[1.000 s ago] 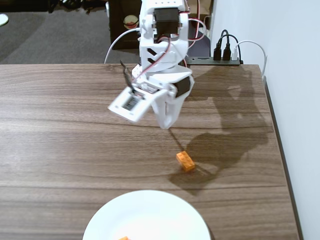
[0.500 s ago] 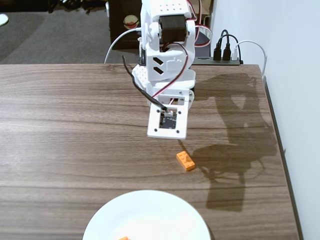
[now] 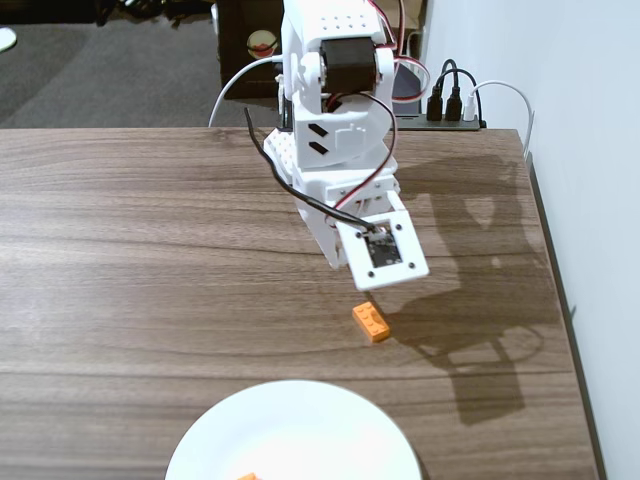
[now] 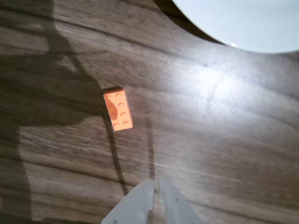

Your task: Grasp a lego block and put it on the plate.

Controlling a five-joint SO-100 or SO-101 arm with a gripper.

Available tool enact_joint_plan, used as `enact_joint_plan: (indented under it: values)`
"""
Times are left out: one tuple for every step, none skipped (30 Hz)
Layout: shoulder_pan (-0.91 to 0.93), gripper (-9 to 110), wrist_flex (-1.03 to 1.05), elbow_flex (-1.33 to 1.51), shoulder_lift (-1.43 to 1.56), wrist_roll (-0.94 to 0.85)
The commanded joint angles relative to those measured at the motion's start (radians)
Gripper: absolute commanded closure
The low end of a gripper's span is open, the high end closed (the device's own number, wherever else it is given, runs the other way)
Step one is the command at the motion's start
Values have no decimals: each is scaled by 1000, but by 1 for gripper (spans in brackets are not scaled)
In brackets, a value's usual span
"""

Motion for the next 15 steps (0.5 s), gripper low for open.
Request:
enact_joint_plan:
  values:
    - [-11, 100, 5, -69, -11, -21]
    - [-12, 100, 5, -80, -21, -28]
    - [-15, 100, 6, -91, -35, -35]
    - [-20, 100, 8, -101, -48, -38]
    - [-25, 100, 8, -109, -58, -38]
    - [-31, 100, 11, -117, -66, -38]
    - [-35, 100, 15, -121, -74, -38]
    - [-41, 100, 23, -124, -77, -38]
    - [-48, 100, 26, -124, -78, -38]
    - [-51, 100, 29, -124, -78, -38]
    - [-52, 100, 31, -124, -80, -38]
    - [-54, 100, 34, -124, -80, -38]
    - [-54, 100, 37, -124, -80, -38]
    - [-54, 100, 38, -123, -80, -38]
    - [-52, 100, 40, -120, -80, -38]
